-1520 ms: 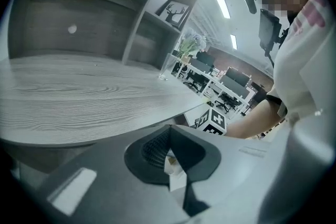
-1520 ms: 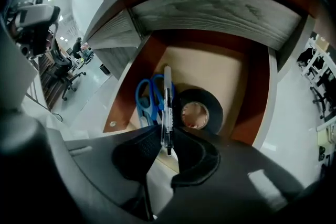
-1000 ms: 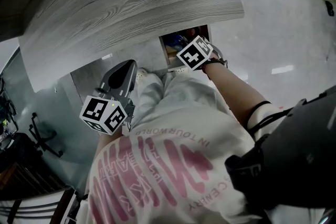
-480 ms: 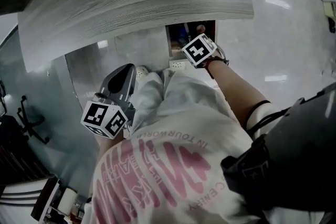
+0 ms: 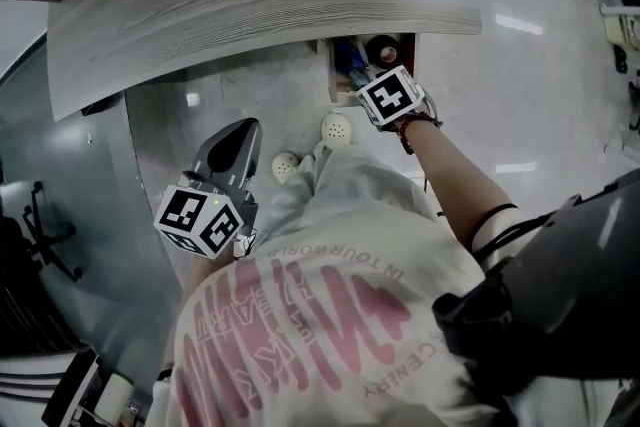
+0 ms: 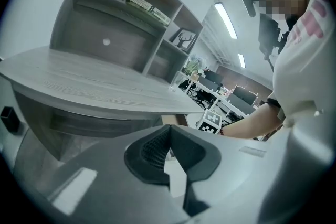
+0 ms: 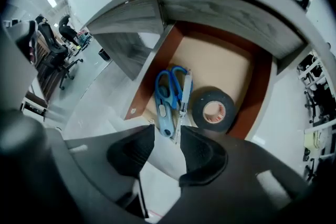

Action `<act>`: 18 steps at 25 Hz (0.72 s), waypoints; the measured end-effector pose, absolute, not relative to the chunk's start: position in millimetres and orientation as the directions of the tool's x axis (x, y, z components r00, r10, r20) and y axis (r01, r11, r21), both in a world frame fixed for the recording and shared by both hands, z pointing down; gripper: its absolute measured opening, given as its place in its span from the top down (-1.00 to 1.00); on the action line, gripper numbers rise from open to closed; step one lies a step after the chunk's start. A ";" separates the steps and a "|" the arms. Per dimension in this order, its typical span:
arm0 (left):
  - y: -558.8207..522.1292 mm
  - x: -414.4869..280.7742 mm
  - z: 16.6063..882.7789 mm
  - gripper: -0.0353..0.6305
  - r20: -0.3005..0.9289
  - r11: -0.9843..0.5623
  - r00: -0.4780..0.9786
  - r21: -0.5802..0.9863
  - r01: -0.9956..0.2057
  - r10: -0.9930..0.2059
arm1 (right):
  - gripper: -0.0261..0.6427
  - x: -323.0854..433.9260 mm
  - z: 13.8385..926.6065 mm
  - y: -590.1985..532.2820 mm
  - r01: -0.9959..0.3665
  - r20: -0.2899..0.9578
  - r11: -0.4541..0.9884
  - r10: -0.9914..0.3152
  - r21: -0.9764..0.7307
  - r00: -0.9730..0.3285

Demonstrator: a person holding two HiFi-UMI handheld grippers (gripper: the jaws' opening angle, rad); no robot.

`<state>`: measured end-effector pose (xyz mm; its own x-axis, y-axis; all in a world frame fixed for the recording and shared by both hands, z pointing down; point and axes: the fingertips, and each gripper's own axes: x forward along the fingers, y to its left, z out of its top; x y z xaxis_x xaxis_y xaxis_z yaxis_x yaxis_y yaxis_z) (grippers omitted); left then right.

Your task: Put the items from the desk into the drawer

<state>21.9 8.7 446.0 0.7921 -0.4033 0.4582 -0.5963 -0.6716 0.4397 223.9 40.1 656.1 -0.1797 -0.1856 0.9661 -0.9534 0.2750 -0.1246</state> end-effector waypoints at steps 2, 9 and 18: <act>14.9 14.9 437.7 0.83 0.442 -0.694 0.807 0.433 -0.575 -0.392 | 0.46 228.1 635.9 44.1 -0.973 0.960 0.205 -0.238 -0.102 -0.151; 24.3 -21.5 403.8 0.83 0.369 -0.744 0.843 0.412 -0.526 -0.391 | 0.91 212.0 534.9 46.0 -0.986 0.863 0.007 -0.483 -0.167 -0.150; 38.1 -48.3 356.0 0.83 0.257 -0.803 0.882 0.369 -0.468 -0.395 | 0.91 106.8 382.6 42.9 -0.888 0.466 0.224 -0.785 -0.402 -0.409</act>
<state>-48.3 38.1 356.0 0.8819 -0.3953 0.2568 -0.4675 -0.8034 0.3687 106.8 42.9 382.6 -0.4089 -0.7847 0.4659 -0.8879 0.2241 -0.4018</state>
